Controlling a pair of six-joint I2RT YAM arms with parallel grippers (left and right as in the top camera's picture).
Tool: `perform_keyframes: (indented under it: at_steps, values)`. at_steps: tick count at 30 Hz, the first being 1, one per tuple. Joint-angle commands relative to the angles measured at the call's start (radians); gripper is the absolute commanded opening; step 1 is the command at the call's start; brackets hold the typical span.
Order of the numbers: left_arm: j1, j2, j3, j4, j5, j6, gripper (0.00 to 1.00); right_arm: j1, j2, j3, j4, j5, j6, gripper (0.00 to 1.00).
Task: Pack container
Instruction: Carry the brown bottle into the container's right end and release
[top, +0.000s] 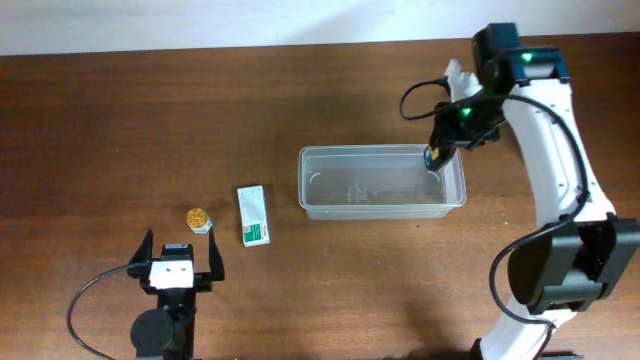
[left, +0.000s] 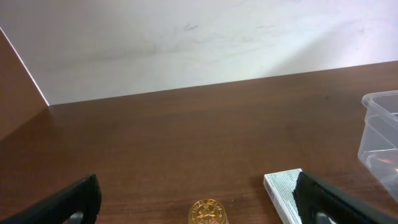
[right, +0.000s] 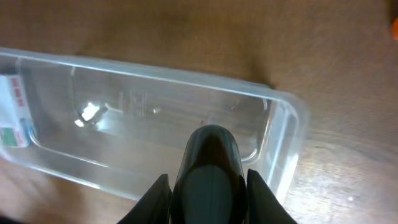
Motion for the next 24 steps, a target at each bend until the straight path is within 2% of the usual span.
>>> perform_keyframes:
  at_steps: [1,11,24]
  values:
    - [0.005,-0.008,-0.003,-0.002,0.011,0.013,0.99,0.04,-0.011,-0.079,0.048,0.021,0.056,0.24]
    - [0.005,-0.008,-0.003,-0.002,0.011,0.013,1.0,0.068,-0.011,-0.236,0.188,0.132,0.07,0.25]
    - [0.005,-0.008,-0.003,-0.002,0.011,0.013,0.99,0.068,-0.011,-0.418,0.385,0.152,0.097,0.25]
